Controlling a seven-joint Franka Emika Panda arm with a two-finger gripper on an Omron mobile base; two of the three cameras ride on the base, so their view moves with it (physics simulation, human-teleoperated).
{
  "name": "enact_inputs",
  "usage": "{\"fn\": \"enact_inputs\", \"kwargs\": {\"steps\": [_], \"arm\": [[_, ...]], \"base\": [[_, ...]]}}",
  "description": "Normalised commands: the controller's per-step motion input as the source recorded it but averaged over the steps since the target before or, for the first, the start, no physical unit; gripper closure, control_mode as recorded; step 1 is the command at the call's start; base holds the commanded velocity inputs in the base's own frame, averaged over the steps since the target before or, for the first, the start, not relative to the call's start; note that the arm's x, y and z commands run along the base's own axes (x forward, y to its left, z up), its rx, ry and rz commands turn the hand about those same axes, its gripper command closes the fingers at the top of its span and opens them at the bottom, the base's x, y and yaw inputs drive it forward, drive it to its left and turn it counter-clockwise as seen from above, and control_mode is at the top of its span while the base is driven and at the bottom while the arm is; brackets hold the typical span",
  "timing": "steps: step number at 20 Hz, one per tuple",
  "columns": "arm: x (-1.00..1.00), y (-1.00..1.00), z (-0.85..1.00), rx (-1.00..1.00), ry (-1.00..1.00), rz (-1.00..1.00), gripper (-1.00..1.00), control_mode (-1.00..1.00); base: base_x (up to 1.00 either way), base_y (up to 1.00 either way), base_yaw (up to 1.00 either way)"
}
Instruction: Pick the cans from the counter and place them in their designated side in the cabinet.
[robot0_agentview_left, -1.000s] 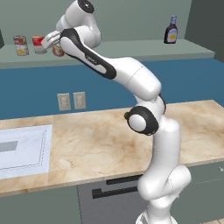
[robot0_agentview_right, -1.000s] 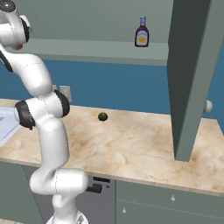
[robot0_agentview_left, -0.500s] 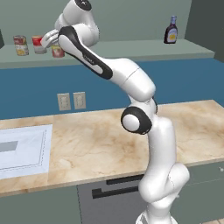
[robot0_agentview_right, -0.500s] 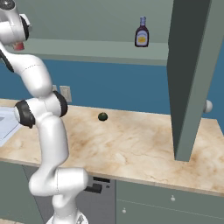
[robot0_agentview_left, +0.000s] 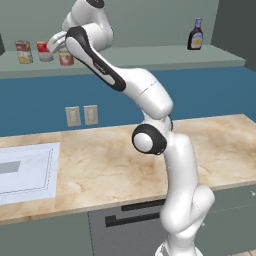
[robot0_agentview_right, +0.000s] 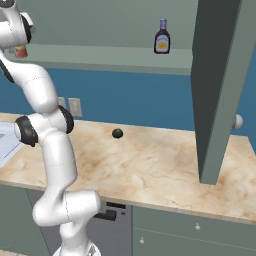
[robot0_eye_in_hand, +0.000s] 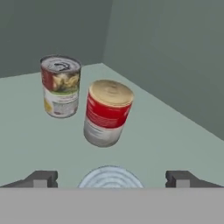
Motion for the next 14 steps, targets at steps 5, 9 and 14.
{"fn": "enact_inputs", "kwargs": {"steps": [5, 9, 14], "arm": [[-0.33, -0.37, 0.00, 0.00, -0.12, 0.04, -1.00, -1.00], [-0.47, -0.52, -0.12, 0.04, -0.11, 0.05, -1.00, -1.00], [-0.56, -0.56, -0.24, 0.06, -0.11, 0.06, -1.00, -1.00]], "base": [[0.00, 0.00, 0.00], [0.00, 0.00, 0.00], [0.00, 0.00, 0.00]]}}
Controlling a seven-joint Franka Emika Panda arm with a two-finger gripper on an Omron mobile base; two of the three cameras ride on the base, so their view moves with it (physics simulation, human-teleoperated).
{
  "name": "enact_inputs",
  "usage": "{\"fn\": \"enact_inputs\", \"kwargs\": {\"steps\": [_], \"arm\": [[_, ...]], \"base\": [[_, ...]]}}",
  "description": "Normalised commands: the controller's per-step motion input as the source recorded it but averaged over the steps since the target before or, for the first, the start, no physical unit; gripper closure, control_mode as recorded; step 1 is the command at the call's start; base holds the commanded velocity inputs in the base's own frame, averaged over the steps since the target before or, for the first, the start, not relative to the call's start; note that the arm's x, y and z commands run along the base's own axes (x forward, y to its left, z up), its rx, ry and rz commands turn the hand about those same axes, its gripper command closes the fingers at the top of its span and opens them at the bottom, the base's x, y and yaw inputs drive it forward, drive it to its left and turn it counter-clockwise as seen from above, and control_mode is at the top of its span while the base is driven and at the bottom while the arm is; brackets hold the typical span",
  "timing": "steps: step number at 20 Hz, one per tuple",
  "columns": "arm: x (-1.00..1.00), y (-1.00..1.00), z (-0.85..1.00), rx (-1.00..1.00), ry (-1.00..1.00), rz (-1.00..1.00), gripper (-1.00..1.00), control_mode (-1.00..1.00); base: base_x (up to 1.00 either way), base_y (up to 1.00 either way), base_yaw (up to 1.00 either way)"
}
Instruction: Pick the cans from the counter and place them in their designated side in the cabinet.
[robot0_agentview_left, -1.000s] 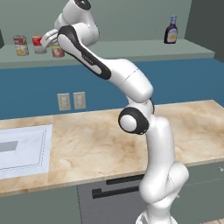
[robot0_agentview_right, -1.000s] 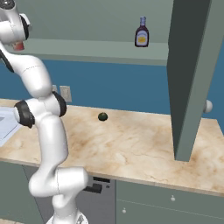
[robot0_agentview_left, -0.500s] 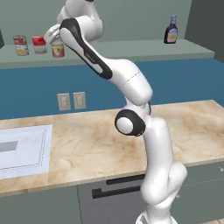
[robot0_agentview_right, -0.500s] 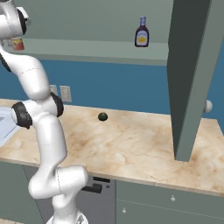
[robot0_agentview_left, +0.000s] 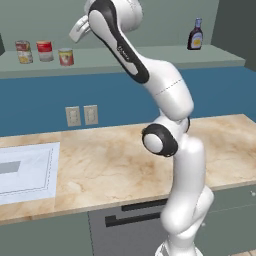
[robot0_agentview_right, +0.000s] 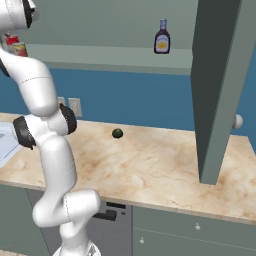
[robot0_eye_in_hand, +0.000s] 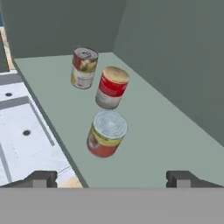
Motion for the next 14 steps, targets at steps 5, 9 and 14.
{"fn": "enact_inputs", "kwargs": {"steps": [5, 9, 14], "arm": [[-0.63, -0.55, -0.28, 0.06, -0.11, 0.07, -1.00, -1.00], [-0.71, -0.49, -0.31, 0.06, -0.12, 0.07, -1.00, -1.00], [-0.81, -0.51, -0.31, 0.06, -0.14, 0.07, -1.00, -1.00]], "base": [[0.00, 0.00, 0.00], [0.00, 0.00, 0.00], [0.00, 0.00, 0.00]]}}
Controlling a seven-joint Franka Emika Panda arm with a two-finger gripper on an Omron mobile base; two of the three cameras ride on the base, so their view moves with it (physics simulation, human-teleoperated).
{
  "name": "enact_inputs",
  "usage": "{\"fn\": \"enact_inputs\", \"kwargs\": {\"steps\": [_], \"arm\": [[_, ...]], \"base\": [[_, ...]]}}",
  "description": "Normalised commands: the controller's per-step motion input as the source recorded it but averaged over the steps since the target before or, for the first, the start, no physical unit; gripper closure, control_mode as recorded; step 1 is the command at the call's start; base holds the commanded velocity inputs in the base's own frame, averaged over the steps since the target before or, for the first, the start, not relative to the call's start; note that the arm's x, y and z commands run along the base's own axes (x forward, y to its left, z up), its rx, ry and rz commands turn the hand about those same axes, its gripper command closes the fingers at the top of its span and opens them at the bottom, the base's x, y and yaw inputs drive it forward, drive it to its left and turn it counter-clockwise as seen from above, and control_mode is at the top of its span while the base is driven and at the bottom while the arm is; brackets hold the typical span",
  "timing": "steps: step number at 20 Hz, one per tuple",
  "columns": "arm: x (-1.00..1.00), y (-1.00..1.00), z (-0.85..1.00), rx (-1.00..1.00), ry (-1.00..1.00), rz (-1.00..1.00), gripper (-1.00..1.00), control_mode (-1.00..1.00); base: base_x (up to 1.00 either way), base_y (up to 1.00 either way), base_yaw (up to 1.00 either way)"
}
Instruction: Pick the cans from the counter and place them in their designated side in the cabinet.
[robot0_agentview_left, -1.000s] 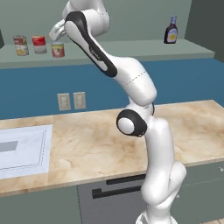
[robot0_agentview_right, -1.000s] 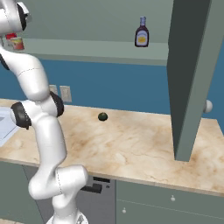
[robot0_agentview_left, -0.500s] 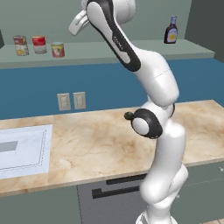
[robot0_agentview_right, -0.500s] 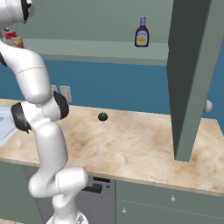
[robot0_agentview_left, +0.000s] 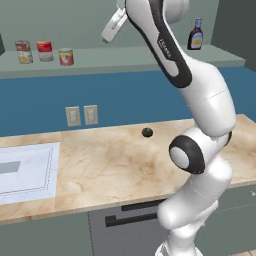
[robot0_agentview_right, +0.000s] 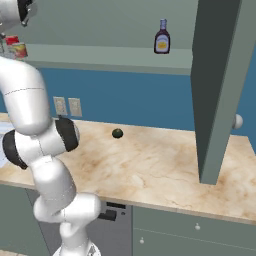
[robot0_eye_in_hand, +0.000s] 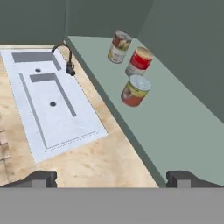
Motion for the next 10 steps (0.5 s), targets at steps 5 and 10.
{"fn": "enact_inputs", "kwargs": {"steps": [5, 10], "arm": [[-0.87, -0.54, -0.30, 0.07, -0.15, 0.08, -1.00, -1.00], [-0.91, -0.53, -0.29, 0.07, -0.16, 0.07, -1.00, -1.00]], "base": [[0.00, 0.00, 0.00], [0.00, 0.00, 0.00]]}}
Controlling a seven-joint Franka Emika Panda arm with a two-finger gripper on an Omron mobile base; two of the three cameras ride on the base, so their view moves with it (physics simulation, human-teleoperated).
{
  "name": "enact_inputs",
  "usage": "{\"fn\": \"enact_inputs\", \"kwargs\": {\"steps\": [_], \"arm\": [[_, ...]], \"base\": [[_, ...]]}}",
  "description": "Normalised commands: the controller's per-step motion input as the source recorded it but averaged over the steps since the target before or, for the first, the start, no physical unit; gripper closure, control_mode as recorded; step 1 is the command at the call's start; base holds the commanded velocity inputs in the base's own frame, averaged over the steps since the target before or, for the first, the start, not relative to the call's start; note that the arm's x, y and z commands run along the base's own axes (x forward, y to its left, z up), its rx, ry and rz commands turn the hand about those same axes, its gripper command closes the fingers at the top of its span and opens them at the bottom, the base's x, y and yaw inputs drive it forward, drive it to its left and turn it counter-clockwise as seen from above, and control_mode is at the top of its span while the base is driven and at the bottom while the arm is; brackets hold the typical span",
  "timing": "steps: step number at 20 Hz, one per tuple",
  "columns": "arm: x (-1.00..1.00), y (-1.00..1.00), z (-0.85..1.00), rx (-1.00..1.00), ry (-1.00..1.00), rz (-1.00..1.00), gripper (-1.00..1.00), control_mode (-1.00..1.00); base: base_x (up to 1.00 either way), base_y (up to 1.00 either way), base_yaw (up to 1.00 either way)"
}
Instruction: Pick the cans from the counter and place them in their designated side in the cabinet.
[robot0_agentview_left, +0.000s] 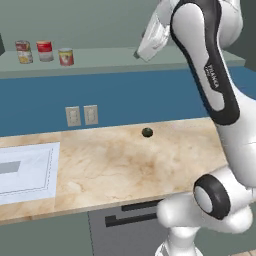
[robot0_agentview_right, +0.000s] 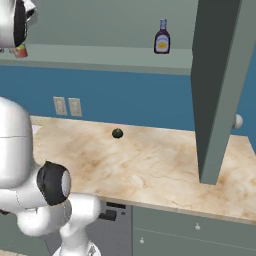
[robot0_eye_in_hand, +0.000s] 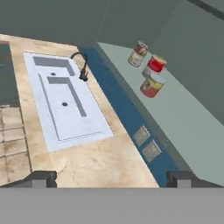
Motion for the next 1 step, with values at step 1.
{"fn": "enact_inputs", "kwargs": {"steps": [1], "arm": [[-0.92, -0.53, -0.28, 0.07, -0.16, 0.07, -1.00, -1.00]], "base": [[0.00, 0.00, 0.00]]}}
